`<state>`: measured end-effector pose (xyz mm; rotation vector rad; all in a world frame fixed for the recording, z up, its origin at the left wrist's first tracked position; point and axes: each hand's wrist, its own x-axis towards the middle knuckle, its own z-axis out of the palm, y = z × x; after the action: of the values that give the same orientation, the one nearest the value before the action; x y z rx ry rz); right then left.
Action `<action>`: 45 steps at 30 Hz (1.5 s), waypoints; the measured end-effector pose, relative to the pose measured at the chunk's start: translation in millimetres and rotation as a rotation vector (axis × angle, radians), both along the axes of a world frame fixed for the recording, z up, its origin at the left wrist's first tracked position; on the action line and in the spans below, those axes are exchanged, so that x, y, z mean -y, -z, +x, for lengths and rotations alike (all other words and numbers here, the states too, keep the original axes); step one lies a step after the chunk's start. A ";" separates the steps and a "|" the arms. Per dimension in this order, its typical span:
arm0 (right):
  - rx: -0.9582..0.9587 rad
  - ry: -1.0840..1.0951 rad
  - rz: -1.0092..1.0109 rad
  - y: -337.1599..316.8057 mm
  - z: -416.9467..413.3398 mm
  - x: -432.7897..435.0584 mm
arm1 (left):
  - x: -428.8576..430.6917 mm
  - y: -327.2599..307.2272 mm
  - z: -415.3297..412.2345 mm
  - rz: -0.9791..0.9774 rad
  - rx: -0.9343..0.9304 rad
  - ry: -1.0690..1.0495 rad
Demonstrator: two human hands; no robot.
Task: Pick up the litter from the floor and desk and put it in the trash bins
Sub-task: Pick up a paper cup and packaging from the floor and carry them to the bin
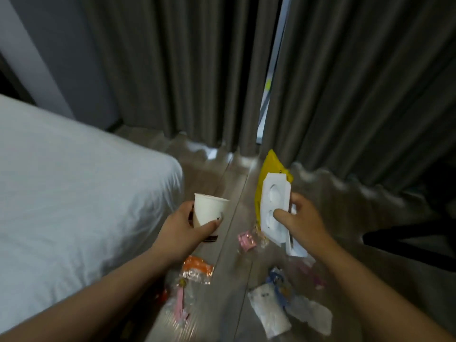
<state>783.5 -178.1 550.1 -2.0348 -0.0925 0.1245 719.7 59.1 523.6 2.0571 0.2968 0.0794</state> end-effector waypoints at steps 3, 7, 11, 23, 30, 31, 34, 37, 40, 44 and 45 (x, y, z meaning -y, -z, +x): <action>0.026 -0.032 -0.038 -107.6 -7.4 9.6 | 11.0 -107.2 6.9 -0.010 0.059 -0.001; 0.127 -0.004 -0.066 -259.9 -16.8 29.8 | 34.3 -255.5 18.3 0.018 0.171 0.041; 0.275 0.056 -0.058 -411.5 -25.4 57.5 | 61.0 -404.5 28.7 0.026 0.309 0.093; 0.652 0.174 0.010 -659.0 -105.0 149.5 | 156.7 -658.4 5.0 -0.271 0.678 0.424; 0.816 0.476 -0.044 -707.0 -177.6 164.2 | 211.1 -711.4 7.4 -0.447 0.755 0.809; 0.827 0.523 -0.059 -708.5 -191.1 164.9 | 219.2 -713.7 3.9 -0.472 0.750 0.876; 0.829 0.710 -0.133 -709.6 -238.4 164.8 | 249.5 -715.2 -13.6 -0.602 0.702 1.091; 0.822 0.883 -0.189 -705.8 -291.8 165.5 | 283.8 -711.3 -42.5 -0.716 0.599 1.295; 0.796 1.047 -0.272 -703.8 -352.5 163.5 | 316.0 -709.8 -82.4 -0.767 0.519 1.443; 0.749 1.273 -0.401 -706.0 -447.1 149.8 | 354.1 -712.8 -156.4 -0.830 0.451 1.590; 0.746 1.316 -0.429 -707.5 -472.8 143.5 | 361.3 -714.7 -180.2 -0.847 0.435 1.635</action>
<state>310.7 -321.6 1257.6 -2.0478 0.8571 -1.5203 539.5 -302.2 1238.2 0.8977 -1.3809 -0.5021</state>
